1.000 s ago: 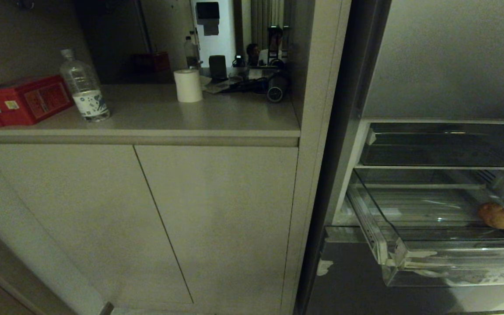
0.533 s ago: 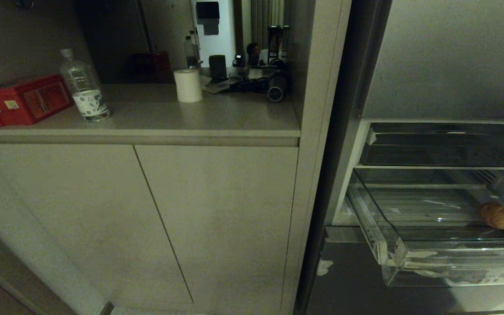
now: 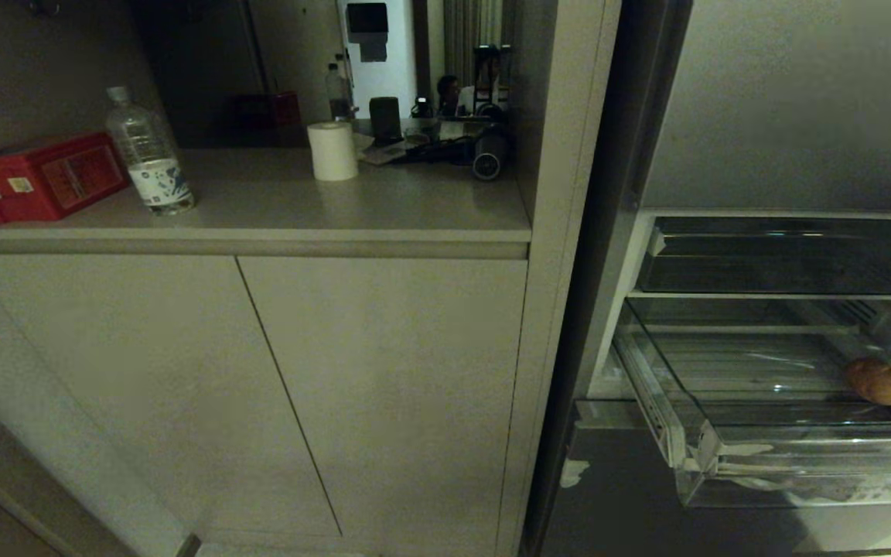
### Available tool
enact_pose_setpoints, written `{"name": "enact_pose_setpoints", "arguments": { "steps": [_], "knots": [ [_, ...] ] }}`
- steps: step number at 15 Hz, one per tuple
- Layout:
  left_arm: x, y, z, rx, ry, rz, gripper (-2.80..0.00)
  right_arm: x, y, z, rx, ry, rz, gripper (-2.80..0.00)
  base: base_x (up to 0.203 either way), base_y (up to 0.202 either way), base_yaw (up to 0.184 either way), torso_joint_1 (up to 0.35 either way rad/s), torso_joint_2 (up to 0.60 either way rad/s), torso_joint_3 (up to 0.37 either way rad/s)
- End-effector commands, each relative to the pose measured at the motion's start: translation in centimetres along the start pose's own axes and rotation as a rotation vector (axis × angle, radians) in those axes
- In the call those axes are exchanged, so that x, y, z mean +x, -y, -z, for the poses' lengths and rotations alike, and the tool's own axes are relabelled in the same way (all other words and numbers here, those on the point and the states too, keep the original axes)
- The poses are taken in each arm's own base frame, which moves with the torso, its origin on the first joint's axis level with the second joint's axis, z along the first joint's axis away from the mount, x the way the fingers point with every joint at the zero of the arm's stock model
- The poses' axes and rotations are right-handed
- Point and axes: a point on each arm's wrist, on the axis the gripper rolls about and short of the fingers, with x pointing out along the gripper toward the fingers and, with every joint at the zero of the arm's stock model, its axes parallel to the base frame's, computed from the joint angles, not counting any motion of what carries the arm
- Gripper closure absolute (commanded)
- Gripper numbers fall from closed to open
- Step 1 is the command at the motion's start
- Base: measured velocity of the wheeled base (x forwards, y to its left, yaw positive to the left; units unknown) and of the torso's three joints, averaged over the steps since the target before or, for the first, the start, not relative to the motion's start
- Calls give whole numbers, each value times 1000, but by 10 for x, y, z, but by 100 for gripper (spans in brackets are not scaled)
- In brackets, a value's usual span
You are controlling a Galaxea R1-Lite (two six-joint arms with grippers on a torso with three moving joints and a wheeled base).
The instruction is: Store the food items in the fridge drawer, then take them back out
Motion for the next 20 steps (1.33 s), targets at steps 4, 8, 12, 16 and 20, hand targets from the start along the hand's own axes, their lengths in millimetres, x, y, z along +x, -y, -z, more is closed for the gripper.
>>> {"name": "enact_pose_setpoints", "arguments": {
  "steps": [4,8,12,16,20],
  "knots": [
    [0,0,0,0,-2,0,0,19,-3,5,-6,-34,-6,-280,0,0,0,0,0,0],
    [0,0,0,0,-2,0,0,33,-11,9,-16,-54,-20,-280,0,0,0,0,0,0],
    [0,0,0,0,-1,0,0,41,-22,13,-11,-73,-36,-280,0,0,0,0,0,0],
    [0,0,0,0,-1,0,0,46,-26,17,-11,-87,-41,-280,0,0,0,0,0,0],
    [0,0,0,0,0,0,0,50,-29,19,-10,-97,-40,-280,0,0,0,0,0,0]
  ]
}}
